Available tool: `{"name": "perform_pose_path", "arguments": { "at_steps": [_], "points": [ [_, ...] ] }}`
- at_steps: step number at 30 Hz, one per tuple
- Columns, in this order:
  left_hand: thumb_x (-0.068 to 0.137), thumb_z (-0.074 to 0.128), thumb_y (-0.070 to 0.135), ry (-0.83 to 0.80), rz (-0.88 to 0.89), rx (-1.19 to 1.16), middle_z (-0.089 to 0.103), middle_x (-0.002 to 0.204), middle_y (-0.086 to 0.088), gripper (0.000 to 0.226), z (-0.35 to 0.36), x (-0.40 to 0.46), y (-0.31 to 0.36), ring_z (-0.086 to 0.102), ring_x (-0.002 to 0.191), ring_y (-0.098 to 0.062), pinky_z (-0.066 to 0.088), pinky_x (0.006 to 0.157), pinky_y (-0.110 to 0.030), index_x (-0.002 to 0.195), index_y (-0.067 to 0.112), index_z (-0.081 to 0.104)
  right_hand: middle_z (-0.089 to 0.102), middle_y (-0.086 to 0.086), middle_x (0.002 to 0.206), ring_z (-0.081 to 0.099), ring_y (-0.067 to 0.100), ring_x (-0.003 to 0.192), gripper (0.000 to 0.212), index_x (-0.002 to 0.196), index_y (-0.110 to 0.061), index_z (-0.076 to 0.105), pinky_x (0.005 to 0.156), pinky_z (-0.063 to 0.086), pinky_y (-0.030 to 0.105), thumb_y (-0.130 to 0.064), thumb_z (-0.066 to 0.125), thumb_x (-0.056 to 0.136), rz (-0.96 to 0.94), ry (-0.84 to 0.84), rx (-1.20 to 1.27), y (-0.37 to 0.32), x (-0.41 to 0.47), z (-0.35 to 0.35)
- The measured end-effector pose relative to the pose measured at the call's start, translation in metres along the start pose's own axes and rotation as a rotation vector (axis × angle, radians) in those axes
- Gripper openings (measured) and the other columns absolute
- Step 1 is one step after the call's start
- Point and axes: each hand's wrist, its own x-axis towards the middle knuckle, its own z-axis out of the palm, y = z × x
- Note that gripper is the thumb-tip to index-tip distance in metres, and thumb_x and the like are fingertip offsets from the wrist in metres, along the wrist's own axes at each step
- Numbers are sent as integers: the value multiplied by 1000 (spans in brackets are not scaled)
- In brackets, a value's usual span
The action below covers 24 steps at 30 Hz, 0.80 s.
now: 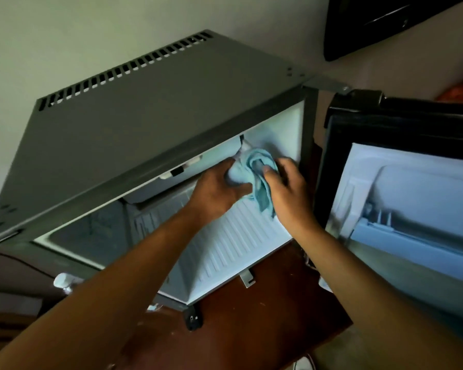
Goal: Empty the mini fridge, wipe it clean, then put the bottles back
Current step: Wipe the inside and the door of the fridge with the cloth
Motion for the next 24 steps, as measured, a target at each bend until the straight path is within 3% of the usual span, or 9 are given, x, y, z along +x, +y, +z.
{"name": "perform_pose_path", "arguments": {
  "at_steps": [2, 6, 8, 10, 14, 17, 19, 21, 24],
  "points": [
    [78, 83, 21, 155, -77, -19, 72, 102, 0, 35, 0, 1, 1, 66, 92, -12, 52, 84, -27, 107, 13, 66, 60, -21, 102, 59, -3, 93, 26, 118, -33, 54, 76, 47, 12, -36, 51, 93, -31, 25, -45, 4, -2, -2],
    [90, 70, 32, 403, -286, -5, 68, 120, -15, 37, -8, 17, 1, 62, 115, -29, 46, 102, -40, 117, 7, 64, 59, -5, 113, 57, 10, 99, 38, 128, -24, 47, 86, 51, 34, -14, 56, 92, -57, 33, -127, 12, -10, 1],
    [95, 63, 32, 520, -340, 45, 64, 130, -10, 38, -7, 27, 3, 54, 126, -27, 33, 107, -21, 126, 10, 61, 59, -2, 107, 57, 11, 94, 37, 124, -23, 47, 83, 52, 37, -12, 56, 90, -76, 43, -157, 16, -8, 1],
    [95, 64, 32, 623, -329, 12, 66, 116, -4, 32, -1, 32, 9, 57, 120, -27, 31, 91, -3, 120, 13, 65, 59, -3, 101, 57, 11, 87, 36, 121, -24, 47, 77, 53, 34, -12, 57, 88, -112, 50, -183, 19, -6, 0],
    [92, 68, 26, 397, -183, -145, 71, 107, -8, 11, 26, 37, 21, 70, 92, -18, 52, 76, -23, 96, 24, 59, 56, -2, 93, 50, 5, 78, 35, 117, -25, 46, 69, 41, 12, -13, 54, 85, -147, 59, -216, 23, -6, 1],
    [91, 68, 22, 287, -112, -128, 64, 109, -10, 19, 43, 44, 27, 64, 92, -16, 55, 78, -30, 104, 12, 60, 58, 1, 92, 47, 0, 76, 33, 116, -18, 50, 66, 35, 3, -8, 53, 85, -155, 71, -213, 21, -6, 0],
    [96, 62, 27, 246, -229, -342, 66, 110, -7, 19, 43, 46, 29, 68, 92, -20, 59, 80, -41, 108, 13, 62, 59, 2, 92, 49, -3, 77, 33, 116, -14, 52, 65, 34, 0, -3, 54, 86, -159, 77, -208, 19, -7, 0],
    [102, 49, 27, 223, -361, -639, 70, 111, -1, 22, 35, 48, 24, 69, 86, -11, 59, 78, -35, 114, 16, 64, 58, 1, 90, 49, -15, 80, 32, 115, -9, 54, 64, 31, -3, 1, 55, 85, -170, 92, -216, 17, -8, 0],
    [100, 48, 13, 186, -368, -707, 68, 122, -11, 19, 27, 52, 17, 69, 86, -11, 56, 77, -32, 109, 20, 63, 57, 2, 89, 47, -23, 80, 29, 111, -3, 54, 64, 29, -5, 6, 55, 83, -178, 104, -198, 17, -9, -1]
  ]
}}
